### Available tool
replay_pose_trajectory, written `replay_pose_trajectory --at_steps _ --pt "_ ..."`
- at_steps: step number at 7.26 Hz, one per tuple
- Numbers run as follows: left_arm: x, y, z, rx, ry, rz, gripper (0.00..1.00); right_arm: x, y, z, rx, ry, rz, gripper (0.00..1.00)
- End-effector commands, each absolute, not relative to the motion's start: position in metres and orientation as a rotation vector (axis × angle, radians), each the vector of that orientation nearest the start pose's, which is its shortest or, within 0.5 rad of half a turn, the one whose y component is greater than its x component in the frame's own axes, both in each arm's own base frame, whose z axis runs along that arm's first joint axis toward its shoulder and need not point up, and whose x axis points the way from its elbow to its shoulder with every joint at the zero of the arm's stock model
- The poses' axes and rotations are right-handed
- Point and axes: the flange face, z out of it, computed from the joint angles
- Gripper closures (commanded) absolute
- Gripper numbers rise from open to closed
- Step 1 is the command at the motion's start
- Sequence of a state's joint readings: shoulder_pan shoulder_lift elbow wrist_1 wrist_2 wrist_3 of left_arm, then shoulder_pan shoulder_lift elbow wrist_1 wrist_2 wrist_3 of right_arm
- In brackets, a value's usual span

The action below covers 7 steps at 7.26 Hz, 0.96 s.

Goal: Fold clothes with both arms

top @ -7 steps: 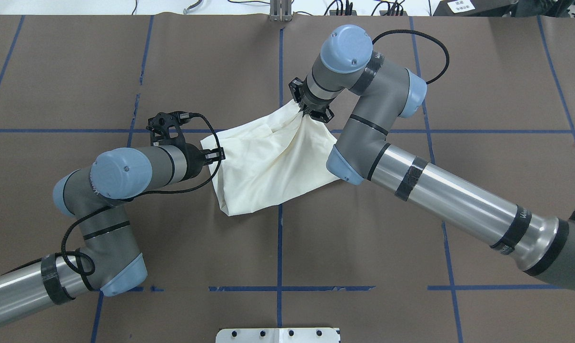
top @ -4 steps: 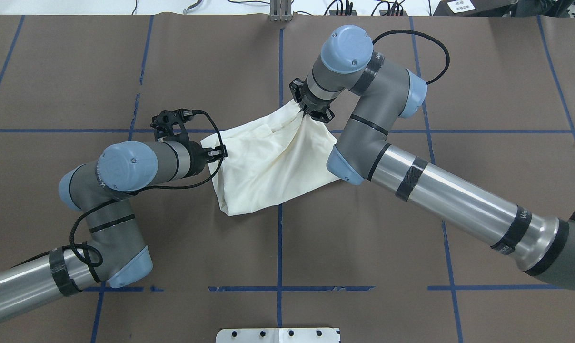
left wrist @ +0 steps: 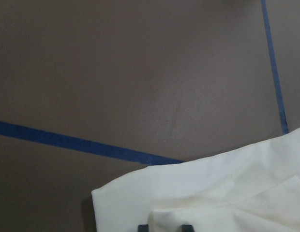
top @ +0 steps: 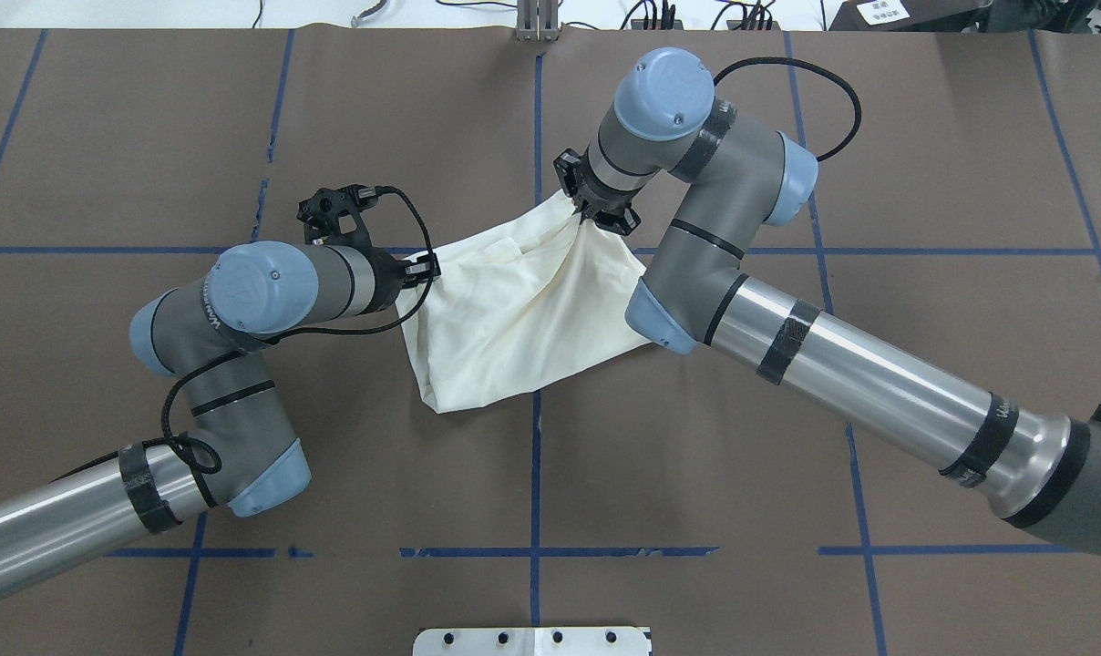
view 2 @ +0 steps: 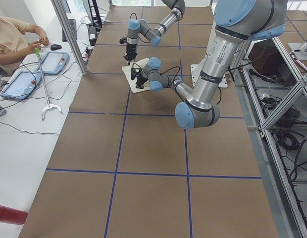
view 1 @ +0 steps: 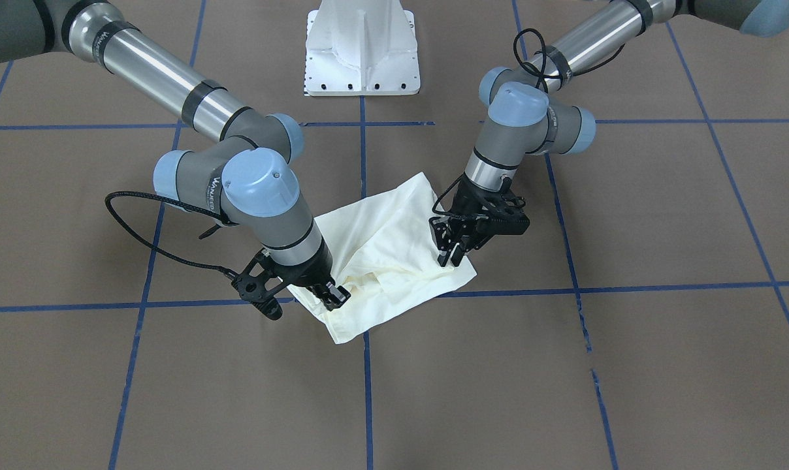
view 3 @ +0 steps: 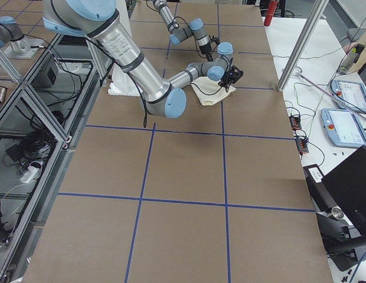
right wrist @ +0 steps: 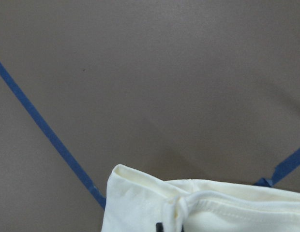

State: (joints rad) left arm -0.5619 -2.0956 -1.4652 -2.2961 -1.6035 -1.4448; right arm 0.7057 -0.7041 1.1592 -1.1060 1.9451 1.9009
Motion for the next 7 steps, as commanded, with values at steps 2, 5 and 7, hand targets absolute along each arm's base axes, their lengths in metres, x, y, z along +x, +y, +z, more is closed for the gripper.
replay_pose_trajectory --at_steps 2,5,7 --pt "0.530 -0.488 0.324 0.353 1.087 -0.367 0.96 -0.553 -0.600 0.243 -0.176 -0.983 0.781 0.90" --pt "0.513 -0.500 0.321 0.356 1.089 -0.325 1.00 -0.554 -0.599 0.244 -0.176 -0.983 0.779 0.91" --pt "0.478 -0.502 0.321 0.344 1.110 -0.326 1.00 -0.554 -0.600 0.241 -0.172 -0.984 0.781 0.90"
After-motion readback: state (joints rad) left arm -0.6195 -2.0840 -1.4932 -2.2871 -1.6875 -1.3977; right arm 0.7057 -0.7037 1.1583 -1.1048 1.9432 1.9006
